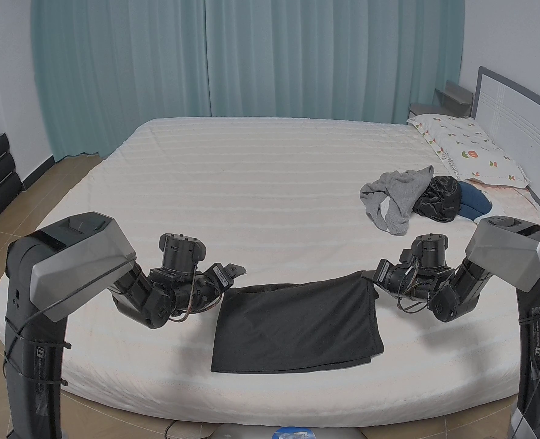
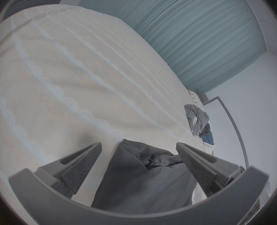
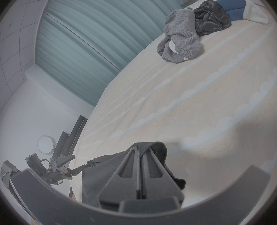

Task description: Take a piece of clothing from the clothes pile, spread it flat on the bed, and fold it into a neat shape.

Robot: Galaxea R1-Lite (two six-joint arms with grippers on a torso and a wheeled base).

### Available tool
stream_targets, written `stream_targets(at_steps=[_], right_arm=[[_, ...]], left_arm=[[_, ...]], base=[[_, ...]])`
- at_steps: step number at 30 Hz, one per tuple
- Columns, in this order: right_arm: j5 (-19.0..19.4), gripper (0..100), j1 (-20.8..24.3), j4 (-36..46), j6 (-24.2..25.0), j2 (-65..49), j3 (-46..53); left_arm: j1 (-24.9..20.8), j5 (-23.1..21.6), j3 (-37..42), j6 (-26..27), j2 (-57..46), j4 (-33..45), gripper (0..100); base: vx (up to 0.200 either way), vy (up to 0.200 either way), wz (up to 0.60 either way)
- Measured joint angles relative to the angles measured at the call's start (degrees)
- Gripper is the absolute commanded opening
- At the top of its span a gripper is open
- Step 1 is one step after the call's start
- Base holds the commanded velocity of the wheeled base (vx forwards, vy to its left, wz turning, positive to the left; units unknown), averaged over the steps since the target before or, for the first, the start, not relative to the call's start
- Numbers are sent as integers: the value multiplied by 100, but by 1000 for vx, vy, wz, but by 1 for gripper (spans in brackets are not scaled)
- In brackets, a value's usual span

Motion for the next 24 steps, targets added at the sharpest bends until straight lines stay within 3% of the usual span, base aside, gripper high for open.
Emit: stream_targets(at_steps=[4,5,24], right_arm=[[2,0,4,0,10,1,10],[2,0,6,-2,13,1,10],[-20,0,15,-11,21,20,-48]], left_arm=[[-119,16,-127,2,138,0,100],[-140,20,-140,5,163,1,0],[-229,1201,-201,-24,383,-71,0]], base=[[0,0,0],[0,0,0],[0,0,0]])
